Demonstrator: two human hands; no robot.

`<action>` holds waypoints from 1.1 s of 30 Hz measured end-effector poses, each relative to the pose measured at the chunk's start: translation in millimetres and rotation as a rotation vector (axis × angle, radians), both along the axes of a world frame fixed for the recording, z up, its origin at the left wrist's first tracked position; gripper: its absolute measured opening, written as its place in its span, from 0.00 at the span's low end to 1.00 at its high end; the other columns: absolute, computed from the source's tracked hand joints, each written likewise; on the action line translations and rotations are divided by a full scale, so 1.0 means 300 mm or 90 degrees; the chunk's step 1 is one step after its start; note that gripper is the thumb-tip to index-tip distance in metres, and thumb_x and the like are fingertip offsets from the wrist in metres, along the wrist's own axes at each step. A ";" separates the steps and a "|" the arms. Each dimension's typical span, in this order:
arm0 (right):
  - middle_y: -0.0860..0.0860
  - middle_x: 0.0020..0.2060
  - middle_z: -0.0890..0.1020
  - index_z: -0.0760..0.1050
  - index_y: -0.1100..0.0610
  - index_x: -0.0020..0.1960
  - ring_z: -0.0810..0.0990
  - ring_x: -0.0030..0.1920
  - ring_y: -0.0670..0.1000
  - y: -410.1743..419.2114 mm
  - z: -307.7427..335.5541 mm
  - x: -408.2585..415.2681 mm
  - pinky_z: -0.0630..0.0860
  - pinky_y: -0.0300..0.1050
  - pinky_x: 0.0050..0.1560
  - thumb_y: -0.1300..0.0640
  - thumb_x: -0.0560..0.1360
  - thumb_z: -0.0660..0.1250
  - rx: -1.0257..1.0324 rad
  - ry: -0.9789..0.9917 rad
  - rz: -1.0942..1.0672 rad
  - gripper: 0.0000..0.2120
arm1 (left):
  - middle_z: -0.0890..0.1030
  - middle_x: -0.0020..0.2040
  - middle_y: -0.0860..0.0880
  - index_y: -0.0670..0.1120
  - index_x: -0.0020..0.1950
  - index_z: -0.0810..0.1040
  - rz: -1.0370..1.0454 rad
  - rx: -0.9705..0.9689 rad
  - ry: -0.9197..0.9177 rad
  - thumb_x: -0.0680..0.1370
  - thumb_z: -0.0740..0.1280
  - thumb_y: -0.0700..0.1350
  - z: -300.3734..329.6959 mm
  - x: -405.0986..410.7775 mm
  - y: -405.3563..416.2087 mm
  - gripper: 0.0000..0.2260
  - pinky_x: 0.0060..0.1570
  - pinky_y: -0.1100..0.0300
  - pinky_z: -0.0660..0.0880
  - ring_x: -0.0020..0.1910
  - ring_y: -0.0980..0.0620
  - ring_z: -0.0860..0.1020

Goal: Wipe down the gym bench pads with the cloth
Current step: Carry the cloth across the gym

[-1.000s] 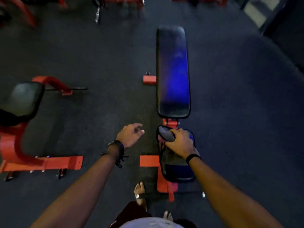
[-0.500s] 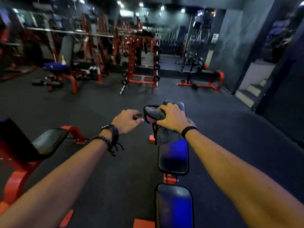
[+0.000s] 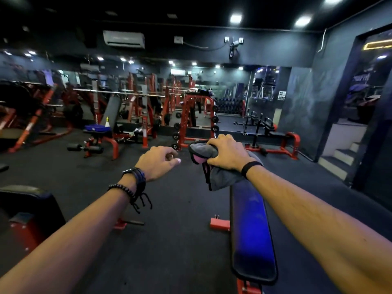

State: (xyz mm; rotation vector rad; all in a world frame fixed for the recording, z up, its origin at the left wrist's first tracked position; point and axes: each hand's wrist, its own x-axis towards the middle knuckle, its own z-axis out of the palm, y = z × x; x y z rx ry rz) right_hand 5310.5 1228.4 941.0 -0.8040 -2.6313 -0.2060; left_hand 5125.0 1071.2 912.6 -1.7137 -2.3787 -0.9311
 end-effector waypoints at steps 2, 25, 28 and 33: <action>0.54 0.55 0.74 0.74 0.48 0.63 0.71 0.60 0.58 -0.023 0.038 -0.103 0.67 0.49 0.47 0.42 0.69 0.71 0.021 0.006 0.007 0.25 | 0.82 0.49 0.54 0.53 0.56 0.81 0.001 0.025 -0.004 0.73 0.65 0.60 0.022 -0.107 -0.041 0.17 0.54 0.51 0.77 0.51 0.51 0.79; 0.47 0.39 0.74 0.69 0.51 0.45 0.73 0.43 0.52 0.133 0.003 -0.849 0.67 0.57 0.53 0.33 0.67 0.57 0.196 0.083 -0.030 0.21 | 0.82 0.50 0.53 0.50 0.55 0.81 0.008 0.031 0.044 0.77 0.67 0.53 0.003 -0.822 0.144 0.11 0.51 0.55 0.77 0.50 0.51 0.80; 0.46 0.34 0.71 0.65 0.50 0.41 0.71 0.38 0.52 0.254 -0.046 -0.907 0.64 0.59 0.55 0.32 0.67 0.56 0.225 0.075 -0.043 0.21 | 0.82 0.50 0.53 0.50 0.56 0.80 0.005 0.014 0.049 0.78 0.67 0.54 -0.020 -0.881 0.264 0.11 0.51 0.54 0.77 0.50 0.52 0.80; 0.49 0.37 0.77 0.70 0.52 0.44 0.76 0.41 0.54 0.494 -0.107 -0.988 0.66 0.51 0.46 0.34 0.70 0.60 0.169 0.050 -0.026 0.20 | 0.83 0.50 0.53 0.49 0.55 0.81 -0.002 0.015 0.052 0.77 0.67 0.54 -0.052 -0.973 0.516 0.11 0.51 0.53 0.78 0.50 0.52 0.80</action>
